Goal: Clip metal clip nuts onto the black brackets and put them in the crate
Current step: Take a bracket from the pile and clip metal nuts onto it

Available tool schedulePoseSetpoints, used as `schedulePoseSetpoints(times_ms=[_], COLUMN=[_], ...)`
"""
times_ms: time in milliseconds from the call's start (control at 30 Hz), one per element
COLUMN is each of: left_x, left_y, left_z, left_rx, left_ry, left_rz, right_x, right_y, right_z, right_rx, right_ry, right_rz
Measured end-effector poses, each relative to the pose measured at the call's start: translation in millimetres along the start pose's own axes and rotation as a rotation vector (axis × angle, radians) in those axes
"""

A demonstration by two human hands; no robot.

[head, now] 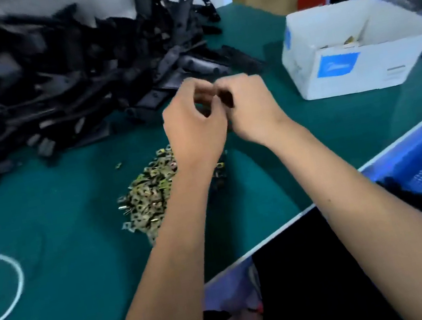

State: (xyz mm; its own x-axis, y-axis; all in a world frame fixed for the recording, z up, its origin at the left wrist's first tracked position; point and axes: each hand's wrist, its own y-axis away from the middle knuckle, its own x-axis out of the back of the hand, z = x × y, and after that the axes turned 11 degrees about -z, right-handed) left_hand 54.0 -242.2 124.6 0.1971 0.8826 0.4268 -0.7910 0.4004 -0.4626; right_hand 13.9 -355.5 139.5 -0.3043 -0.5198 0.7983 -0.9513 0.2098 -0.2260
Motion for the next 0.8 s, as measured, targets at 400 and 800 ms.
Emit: schedulePoseSetpoints(times_ms=[400,800], left_x=[126,126], left_y=[1,4], left_z=[-108,-95], left_rx=[0.272,-0.046], left_ry=[-0.17,-0.283], left_rz=[0.04,0.203], right_x=[-91,-85], right_y=[-69,-52], right_z=[-29,-62], right_rx=[0.093,0.391], right_ry=[0.031,-1.151], right_rz=[-0.087,-0.152])
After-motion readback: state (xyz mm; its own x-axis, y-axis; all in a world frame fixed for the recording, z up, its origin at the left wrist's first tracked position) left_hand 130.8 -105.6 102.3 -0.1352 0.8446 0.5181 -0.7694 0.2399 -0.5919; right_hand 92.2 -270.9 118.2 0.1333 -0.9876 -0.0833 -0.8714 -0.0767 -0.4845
